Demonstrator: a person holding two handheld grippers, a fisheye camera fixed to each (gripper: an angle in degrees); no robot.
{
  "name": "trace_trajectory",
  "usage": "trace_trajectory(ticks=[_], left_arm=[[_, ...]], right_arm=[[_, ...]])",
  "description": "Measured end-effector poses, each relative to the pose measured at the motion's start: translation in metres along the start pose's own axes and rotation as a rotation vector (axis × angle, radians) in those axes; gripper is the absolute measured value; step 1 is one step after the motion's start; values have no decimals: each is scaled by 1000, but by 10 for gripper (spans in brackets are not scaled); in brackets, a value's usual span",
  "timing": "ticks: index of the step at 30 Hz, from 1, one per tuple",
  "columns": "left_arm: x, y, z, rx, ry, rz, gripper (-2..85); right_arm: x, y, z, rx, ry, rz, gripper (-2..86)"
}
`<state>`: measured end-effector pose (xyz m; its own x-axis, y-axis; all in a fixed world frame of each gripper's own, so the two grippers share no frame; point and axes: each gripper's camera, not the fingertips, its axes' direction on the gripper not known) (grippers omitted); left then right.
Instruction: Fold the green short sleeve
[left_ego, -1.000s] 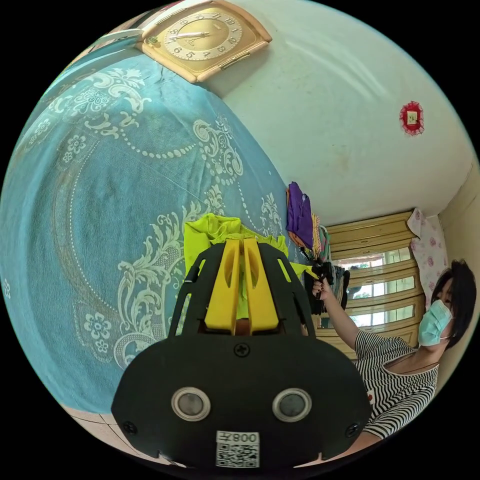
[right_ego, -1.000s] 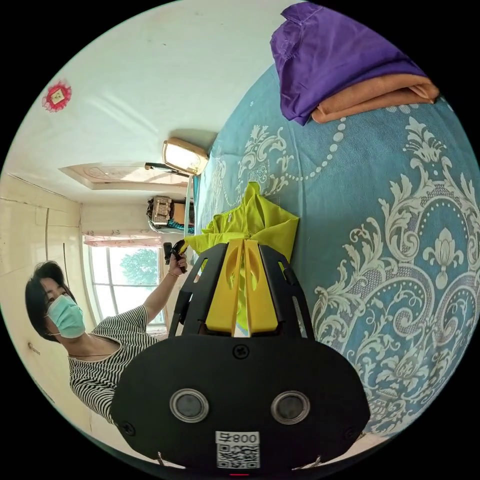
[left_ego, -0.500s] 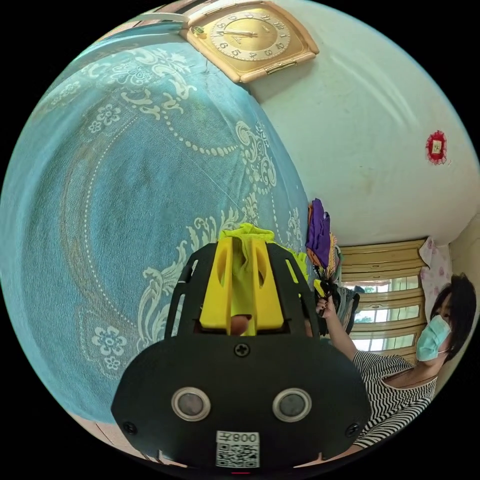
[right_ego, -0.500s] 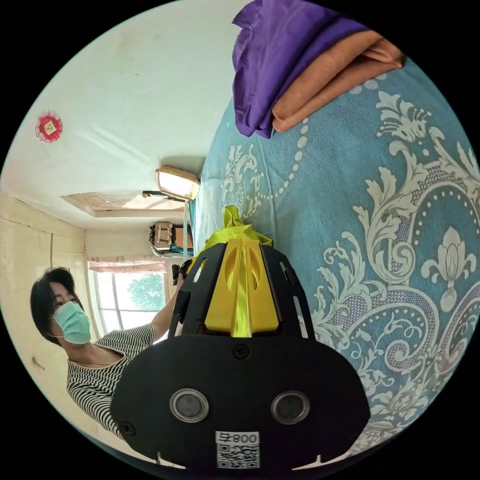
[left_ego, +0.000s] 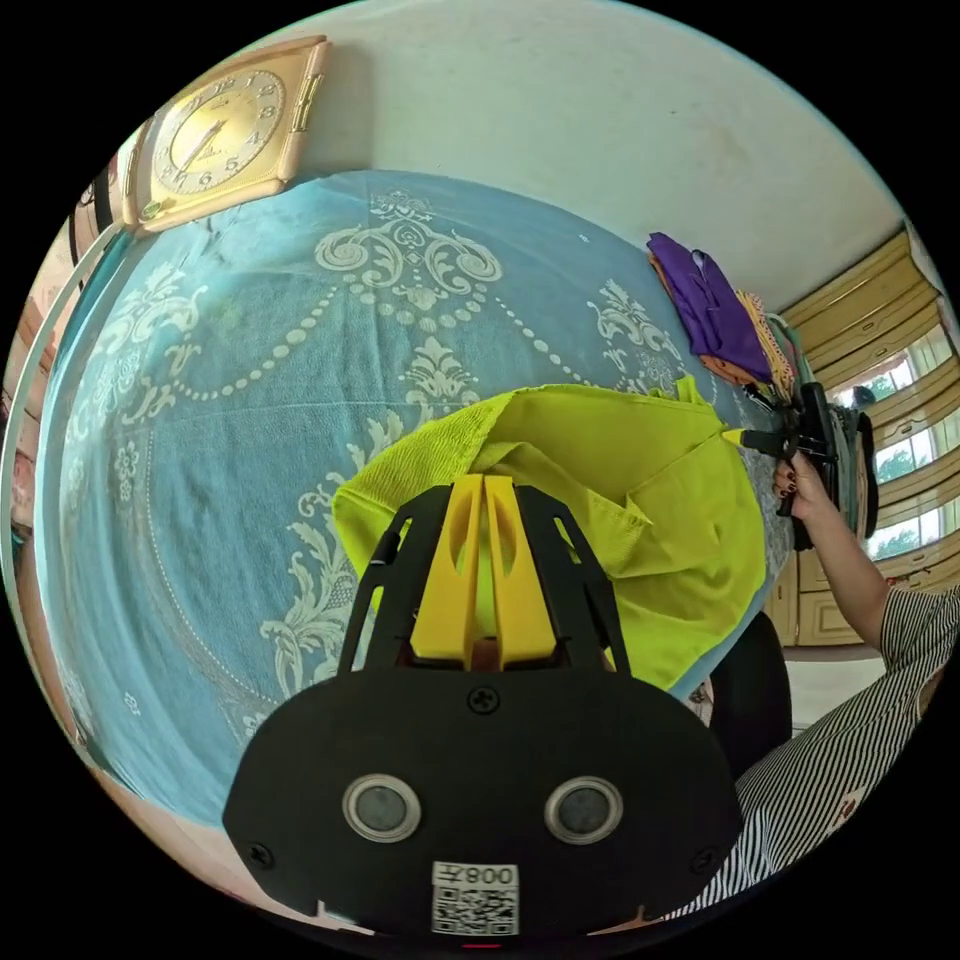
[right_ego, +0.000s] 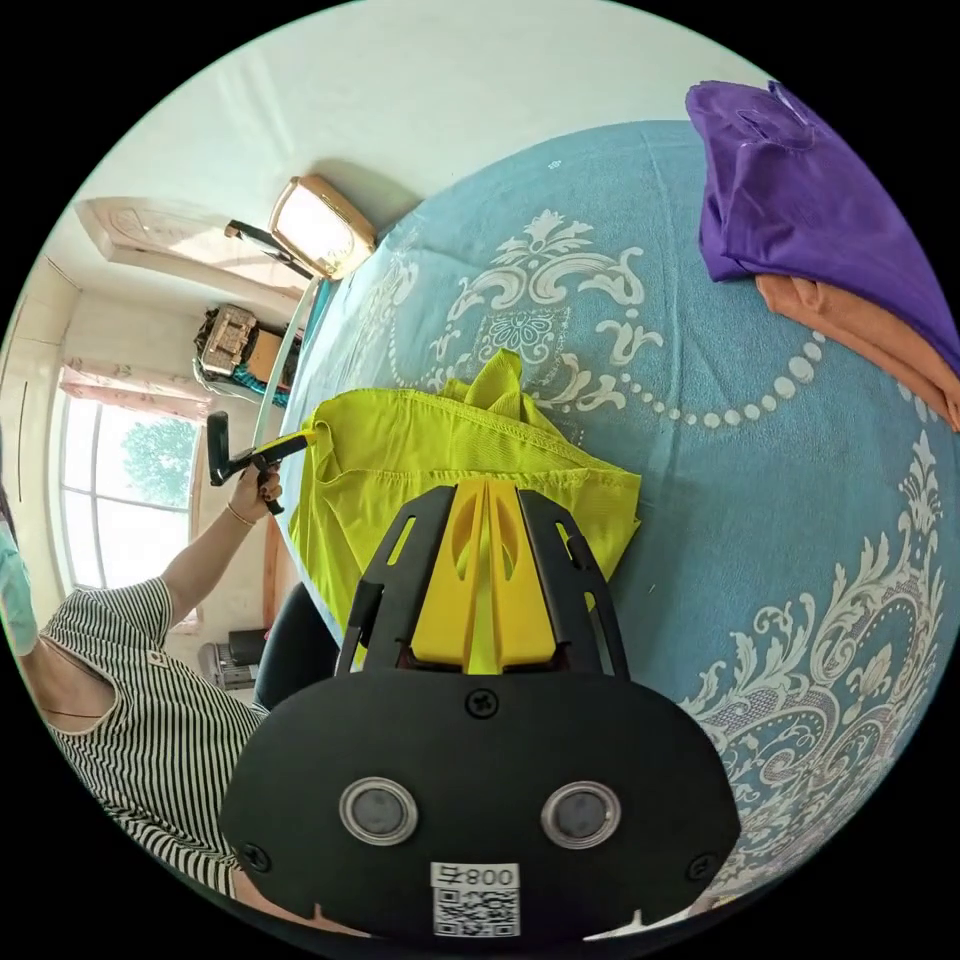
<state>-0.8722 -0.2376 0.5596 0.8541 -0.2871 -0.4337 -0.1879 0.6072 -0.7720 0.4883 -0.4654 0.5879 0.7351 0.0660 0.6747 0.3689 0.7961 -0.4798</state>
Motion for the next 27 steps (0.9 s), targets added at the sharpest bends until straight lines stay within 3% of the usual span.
trace_trajectory(ticks=[9,13,18,22,27], left_arm=[[29,-55,-9,42,-106,-19,7],[80,-58,-11,68,43,162,23],[134,-61,3,-24,24,352,68],[154,-67,24,-90,-14,352,73],[165,-81,42,-130,-38,287,37]], right_arm=[[-41,-29,15,-1,137,23,2],[-84,-30,16,41,160,-106,8],[-137,-26,32,-53,338,-279,37],[-159,-27,46,-89,482,-289,56],[-172,-28,62,-121,520,-248,67]])
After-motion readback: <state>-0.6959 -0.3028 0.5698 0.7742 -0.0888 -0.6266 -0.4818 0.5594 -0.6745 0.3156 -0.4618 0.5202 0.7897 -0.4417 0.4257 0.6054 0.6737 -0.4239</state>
